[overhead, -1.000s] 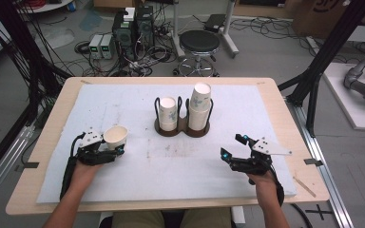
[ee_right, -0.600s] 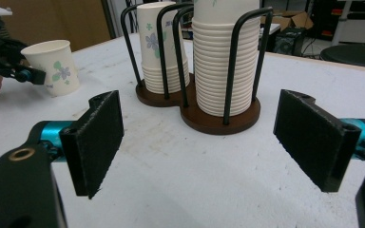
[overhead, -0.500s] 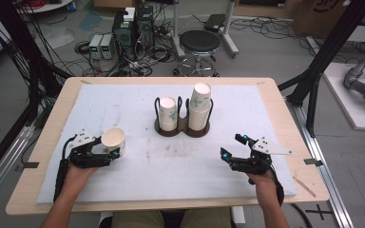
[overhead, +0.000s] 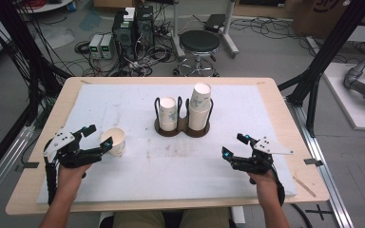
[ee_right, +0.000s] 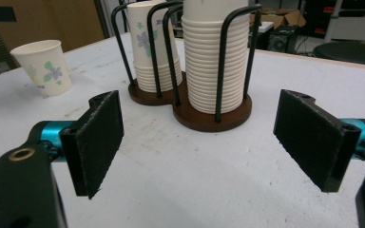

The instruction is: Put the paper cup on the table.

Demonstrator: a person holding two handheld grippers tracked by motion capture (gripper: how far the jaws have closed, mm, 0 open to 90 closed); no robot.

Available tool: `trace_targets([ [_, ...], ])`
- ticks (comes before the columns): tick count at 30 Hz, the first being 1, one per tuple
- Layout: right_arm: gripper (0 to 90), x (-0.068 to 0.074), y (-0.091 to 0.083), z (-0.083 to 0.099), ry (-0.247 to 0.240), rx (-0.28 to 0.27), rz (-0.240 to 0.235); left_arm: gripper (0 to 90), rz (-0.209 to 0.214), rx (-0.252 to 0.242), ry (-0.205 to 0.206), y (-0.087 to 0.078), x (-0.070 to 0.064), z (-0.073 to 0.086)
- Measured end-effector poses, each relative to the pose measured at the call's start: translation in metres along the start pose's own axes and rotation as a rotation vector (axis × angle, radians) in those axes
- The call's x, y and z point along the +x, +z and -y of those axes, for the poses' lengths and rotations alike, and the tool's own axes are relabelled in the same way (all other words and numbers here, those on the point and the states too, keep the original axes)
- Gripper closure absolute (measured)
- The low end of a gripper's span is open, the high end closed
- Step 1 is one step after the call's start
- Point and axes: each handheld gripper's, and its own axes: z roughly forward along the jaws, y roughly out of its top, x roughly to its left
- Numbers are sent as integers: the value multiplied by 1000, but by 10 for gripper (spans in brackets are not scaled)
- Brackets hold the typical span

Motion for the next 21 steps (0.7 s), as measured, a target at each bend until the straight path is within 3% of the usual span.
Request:
trace_targets([
  [1, 174, 0, 0, 0, 0, 0, 0, 153, 0, 0, 0, 0, 0, 0],
  [4, 174, -2, -1, -1, -7, 9, 36, 153, 89, -27, -5, 11, -12, 0],
  [5, 174, -3, -2, -2, -16, 11, 43, 153, 89, -27, -5, 11, -12, 0],
  [7, 174, -2, -4, -2, -17, 18, 42, 153, 136, -31, -7, 17, -17, 0],
  [8, 174, -2, -6, -2, -40, 26, 43, 153, 152, -29, -8, 19, -19, 1],
  [11, 174, -1, -9, -2, -54, 35, 54, 153, 184, -9, 2, 27, -28, 3],
  [21, 174, -1, -14, -2, -54, 28, 68, 156, 192, 9, 16, 26, -31, 8],
])
